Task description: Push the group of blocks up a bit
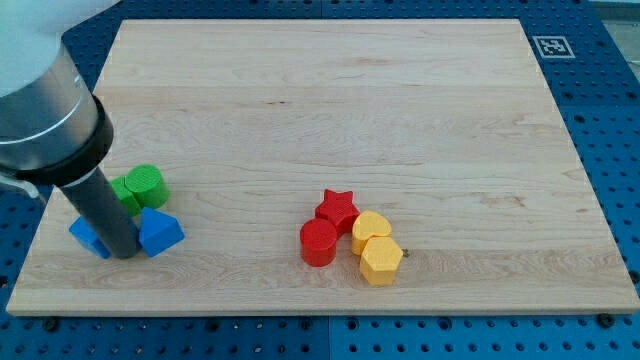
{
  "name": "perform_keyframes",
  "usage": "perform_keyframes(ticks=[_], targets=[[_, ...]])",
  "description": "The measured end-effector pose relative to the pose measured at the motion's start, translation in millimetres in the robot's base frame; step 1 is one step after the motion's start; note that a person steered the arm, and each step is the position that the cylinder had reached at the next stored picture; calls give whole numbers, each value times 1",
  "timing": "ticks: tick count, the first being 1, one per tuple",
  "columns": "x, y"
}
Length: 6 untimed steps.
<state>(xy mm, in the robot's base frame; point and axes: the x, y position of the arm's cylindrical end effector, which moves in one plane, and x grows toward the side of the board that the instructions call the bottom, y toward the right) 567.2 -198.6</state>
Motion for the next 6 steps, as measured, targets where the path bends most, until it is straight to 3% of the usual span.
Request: perform_keyframes(ticks=[2,4,6], targets=[[39,-13],[38,-48],[-12,-46]])
